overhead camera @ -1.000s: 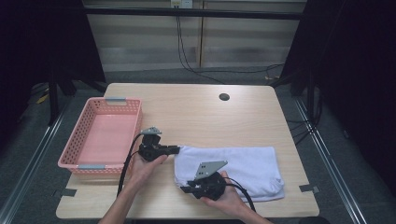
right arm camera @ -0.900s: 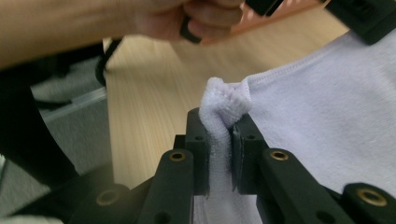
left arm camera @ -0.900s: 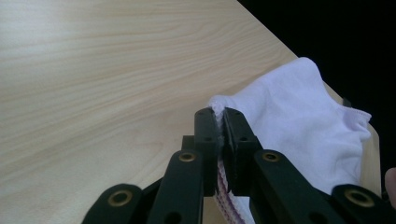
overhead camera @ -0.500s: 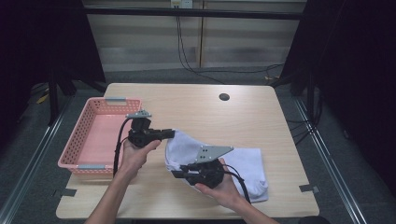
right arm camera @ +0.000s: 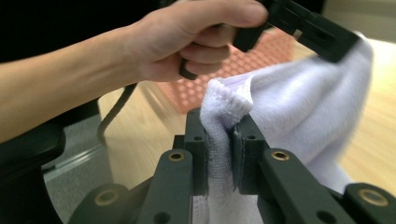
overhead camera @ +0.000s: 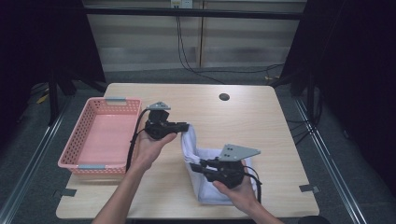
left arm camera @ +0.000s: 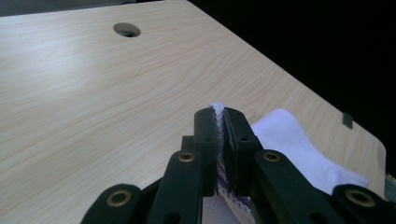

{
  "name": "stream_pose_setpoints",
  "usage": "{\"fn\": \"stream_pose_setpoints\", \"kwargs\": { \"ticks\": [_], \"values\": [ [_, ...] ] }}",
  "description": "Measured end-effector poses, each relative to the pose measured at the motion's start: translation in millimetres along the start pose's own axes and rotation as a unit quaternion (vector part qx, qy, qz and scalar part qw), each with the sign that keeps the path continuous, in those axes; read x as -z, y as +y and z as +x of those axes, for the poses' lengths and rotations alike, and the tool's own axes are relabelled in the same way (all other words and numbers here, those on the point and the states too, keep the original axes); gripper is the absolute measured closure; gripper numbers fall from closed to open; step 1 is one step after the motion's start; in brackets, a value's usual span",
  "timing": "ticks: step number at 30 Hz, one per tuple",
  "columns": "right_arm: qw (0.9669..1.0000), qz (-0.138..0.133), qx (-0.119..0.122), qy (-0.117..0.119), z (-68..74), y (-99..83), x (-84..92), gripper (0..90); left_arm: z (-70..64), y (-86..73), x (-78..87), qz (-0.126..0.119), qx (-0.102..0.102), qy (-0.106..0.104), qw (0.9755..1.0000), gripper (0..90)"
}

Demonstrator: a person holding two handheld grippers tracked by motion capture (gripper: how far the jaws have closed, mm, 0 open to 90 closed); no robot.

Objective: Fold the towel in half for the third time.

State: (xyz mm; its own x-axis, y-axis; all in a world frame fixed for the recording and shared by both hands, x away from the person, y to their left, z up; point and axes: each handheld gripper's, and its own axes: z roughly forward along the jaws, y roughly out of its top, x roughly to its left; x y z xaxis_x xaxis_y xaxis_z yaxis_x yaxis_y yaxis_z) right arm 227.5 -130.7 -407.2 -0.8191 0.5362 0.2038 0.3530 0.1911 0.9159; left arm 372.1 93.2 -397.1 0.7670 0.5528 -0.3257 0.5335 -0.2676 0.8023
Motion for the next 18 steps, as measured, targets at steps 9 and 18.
{"fn": "stream_pose_setpoints", "kwargs": {
  "ticks": [9,18],
  "values": [
    [0.9982,0.015,-0.014,-0.056,-12.1,-29.6,57.6,77.2,-39.0,14.1,-58.7,0.019,-0.035,-0.041,0.9984,84.6],
    [0.9905,0.069,-0.048,-0.109,-29.5,-75.5,92.4,73.8,-58.3,-5.6,-116.9,0.022,-0.020,-0.077,0.9966,82.2]
  ]
}}
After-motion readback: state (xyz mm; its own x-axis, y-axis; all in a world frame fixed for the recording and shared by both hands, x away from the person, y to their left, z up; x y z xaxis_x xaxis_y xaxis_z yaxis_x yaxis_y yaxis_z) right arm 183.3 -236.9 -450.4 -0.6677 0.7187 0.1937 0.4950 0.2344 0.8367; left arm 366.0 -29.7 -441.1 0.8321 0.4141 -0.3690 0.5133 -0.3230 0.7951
